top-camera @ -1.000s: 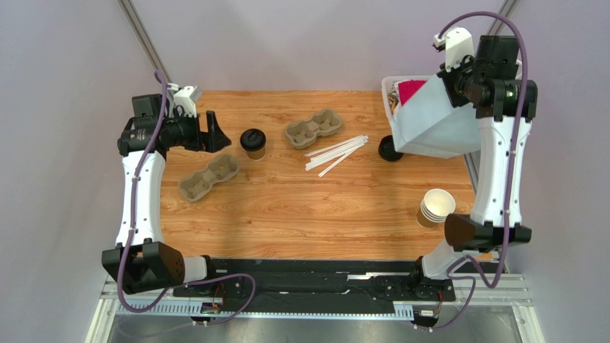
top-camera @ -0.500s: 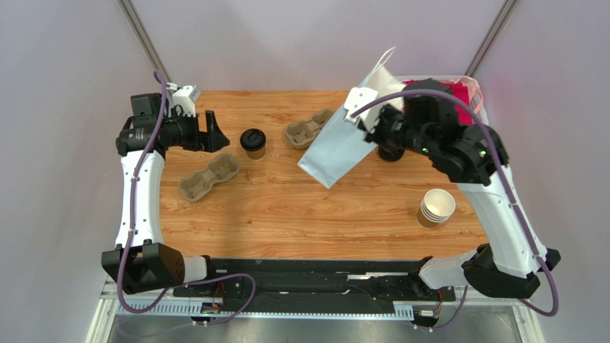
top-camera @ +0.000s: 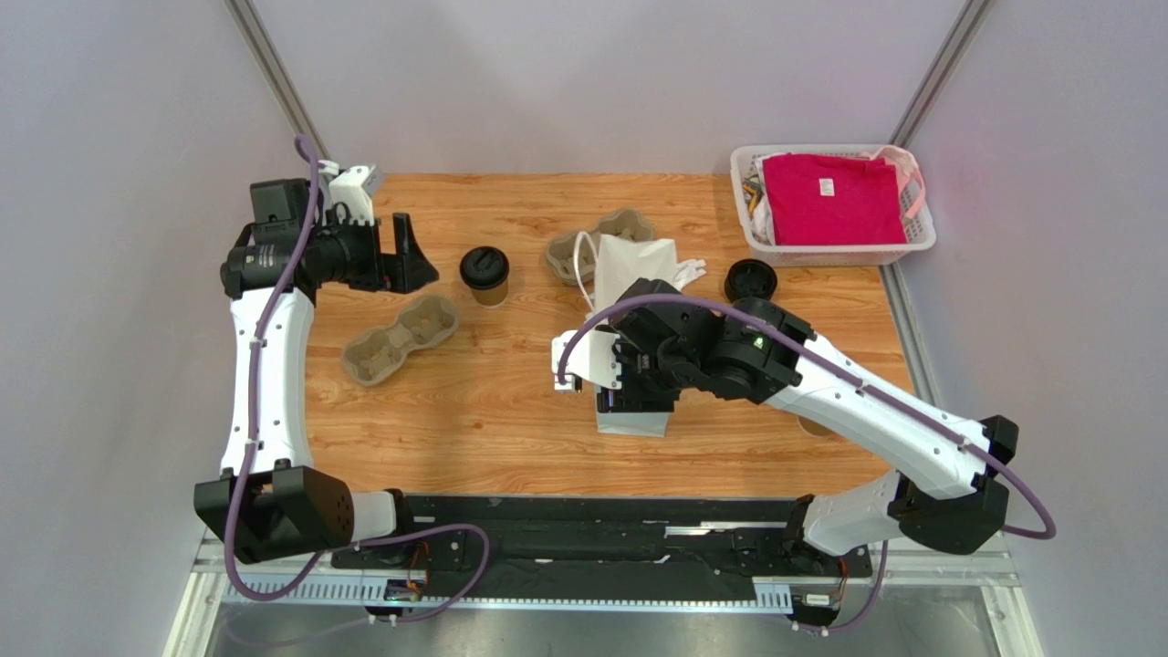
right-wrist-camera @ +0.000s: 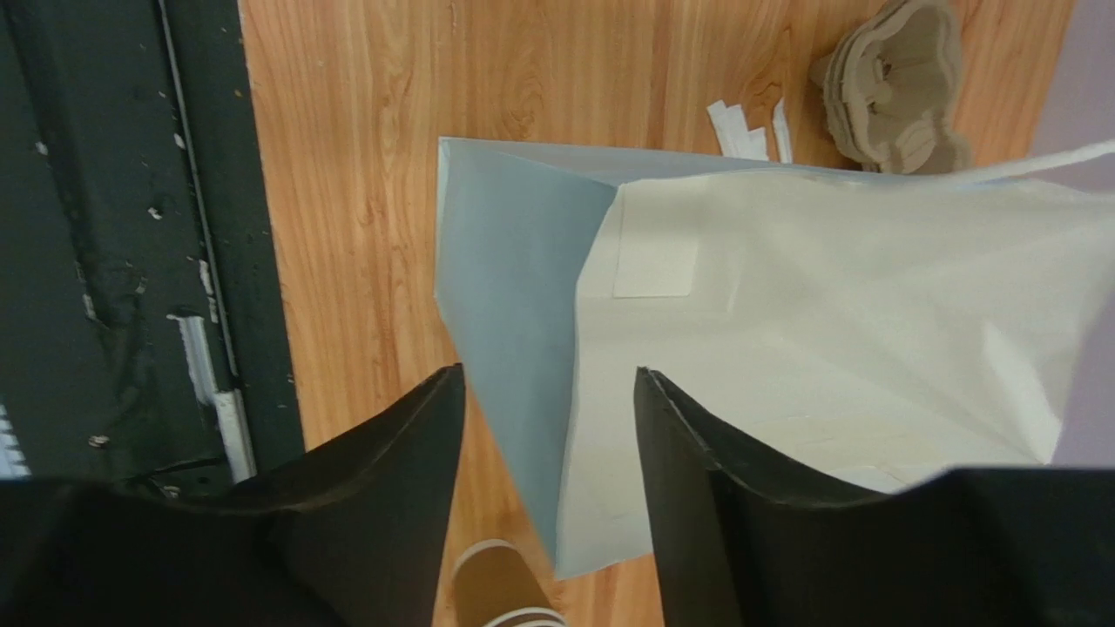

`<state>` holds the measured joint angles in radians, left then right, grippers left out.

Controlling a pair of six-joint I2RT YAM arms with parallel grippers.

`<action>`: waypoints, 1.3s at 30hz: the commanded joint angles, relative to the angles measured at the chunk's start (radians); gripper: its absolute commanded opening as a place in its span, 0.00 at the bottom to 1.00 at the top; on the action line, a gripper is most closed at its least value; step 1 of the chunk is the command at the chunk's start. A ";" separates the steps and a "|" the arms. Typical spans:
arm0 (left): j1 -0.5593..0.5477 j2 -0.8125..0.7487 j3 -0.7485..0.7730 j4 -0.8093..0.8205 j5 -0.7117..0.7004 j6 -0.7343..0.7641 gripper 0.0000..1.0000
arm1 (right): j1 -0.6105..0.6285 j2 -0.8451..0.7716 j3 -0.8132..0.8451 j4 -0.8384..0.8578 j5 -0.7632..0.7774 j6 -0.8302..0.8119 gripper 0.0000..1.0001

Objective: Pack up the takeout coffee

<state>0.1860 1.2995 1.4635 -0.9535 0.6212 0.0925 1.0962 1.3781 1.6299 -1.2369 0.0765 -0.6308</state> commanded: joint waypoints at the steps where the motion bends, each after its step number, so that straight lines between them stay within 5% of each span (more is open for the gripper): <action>1: 0.007 -0.037 0.006 0.001 0.005 0.009 0.99 | 0.022 -0.025 0.076 -0.012 -0.015 0.057 0.70; 3: 0.007 -0.039 -0.002 0.001 0.009 0.010 0.99 | 0.024 -0.013 0.192 -0.036 -0.023 0.069 0.84; 11: 0.007 -0.043 -0.005 0.001 0.028 0.024 0.99 | -0.012 0.096 0.629 -0.148 0.040 0.059 0.87; 18: 0.009 -0.049 -0.022 0.004 0.057 0.021 0.99 | -0.437 0.222 0.838 -0.096 -0.168 0.033 0.83; 26: 0.007 -0.048 -0.034 0.004 0.051 0.023 0.99 | -0.643 0.355 0.801 -0.004 -0.358 -0.013 0.77; 39: 0.009 -0.036 -0.092 0.022 -0.122 0.012 0.99 | -0.670 0.478 0.685 -0.118 -0.560 -0.124 0.70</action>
<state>0.1860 1.2808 1.3788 -0.9539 0.5957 0.1051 0.4286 1.8244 2.3253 -1.3247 -0.4145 -0.7025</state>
